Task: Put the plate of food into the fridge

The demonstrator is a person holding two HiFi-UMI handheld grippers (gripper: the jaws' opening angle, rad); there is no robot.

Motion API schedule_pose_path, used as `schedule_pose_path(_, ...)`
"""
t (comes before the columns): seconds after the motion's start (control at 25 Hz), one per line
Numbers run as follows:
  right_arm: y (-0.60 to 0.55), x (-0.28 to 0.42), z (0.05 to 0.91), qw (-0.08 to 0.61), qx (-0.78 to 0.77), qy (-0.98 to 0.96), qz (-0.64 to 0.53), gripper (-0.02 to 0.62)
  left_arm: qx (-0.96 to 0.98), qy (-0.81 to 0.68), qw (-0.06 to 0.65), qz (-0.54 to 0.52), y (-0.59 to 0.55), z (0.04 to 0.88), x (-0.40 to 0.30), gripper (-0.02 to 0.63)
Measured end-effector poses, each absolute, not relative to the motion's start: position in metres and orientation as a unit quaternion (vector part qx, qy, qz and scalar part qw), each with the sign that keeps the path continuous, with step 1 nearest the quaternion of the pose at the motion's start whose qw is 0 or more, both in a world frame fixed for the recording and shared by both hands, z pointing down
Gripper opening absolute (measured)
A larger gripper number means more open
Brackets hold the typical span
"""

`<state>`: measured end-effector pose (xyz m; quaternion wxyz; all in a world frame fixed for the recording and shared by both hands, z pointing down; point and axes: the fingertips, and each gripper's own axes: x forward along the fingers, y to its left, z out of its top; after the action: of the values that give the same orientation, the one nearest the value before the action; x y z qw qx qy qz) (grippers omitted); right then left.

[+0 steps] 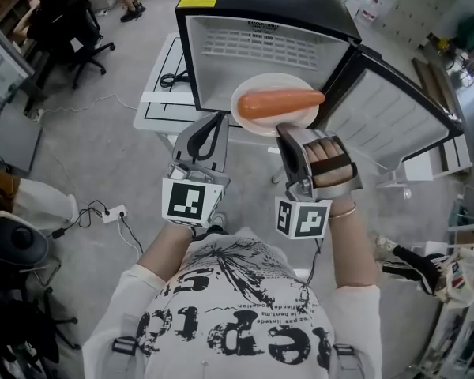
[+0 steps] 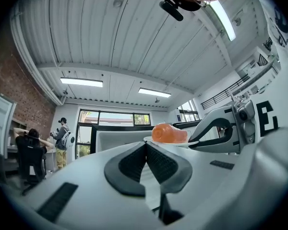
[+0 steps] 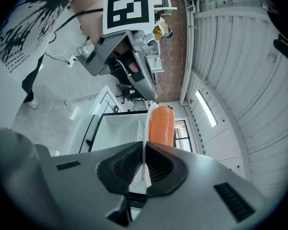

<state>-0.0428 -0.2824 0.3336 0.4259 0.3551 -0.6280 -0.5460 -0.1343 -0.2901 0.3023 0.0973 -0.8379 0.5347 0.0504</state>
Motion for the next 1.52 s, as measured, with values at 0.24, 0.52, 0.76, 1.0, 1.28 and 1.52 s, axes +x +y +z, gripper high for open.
schedule_pose_path(0.24,-0.316,-0.074,0.34,0.447,0.371,-0.626,-0.521,0.017,-0.856,0.505,0.099,0.045,-0.327,0.306,-0.168,0.008)
schedule_pose_path(0.52,-0.348,-0.097,0.346,0.467,0.378,-0.617,-0.508,0.017,-0.871,0.481,0.075,0.064,-0.361,0.313,-0.185,0.008)
schedule_pose_path(0.76,-0.373,-0.098,0.349,0.472,0.379,-0.617,-0.502,0.017,-0.876,0.475,0.069,0.059,-0.383,0.319,-0.185,0.008)
schedule_pose_path(1.0,-0.397,-0.085,0.351,0.483,0.37,-0.615,-0.501,0.017,-0.874,0.478,0.066,0.054,-0.405,0.32,-0.176,0.008)
schedule_pose_path(1.28,-0.437,-0.067,0.354,0.481,0.371,-0.62,-0.496,0.017,-0.867,0.492,0.065,0.047,-0.434,0.327,-0.161,0.008)
schedule_pose_path(1.52,-0.475,-0.055,0.364,0.489,0.353,-0.63,-0.489,0.017,-0.858,0.509,0.061,0.036,-0.458,0.332,-0.156,0.008)
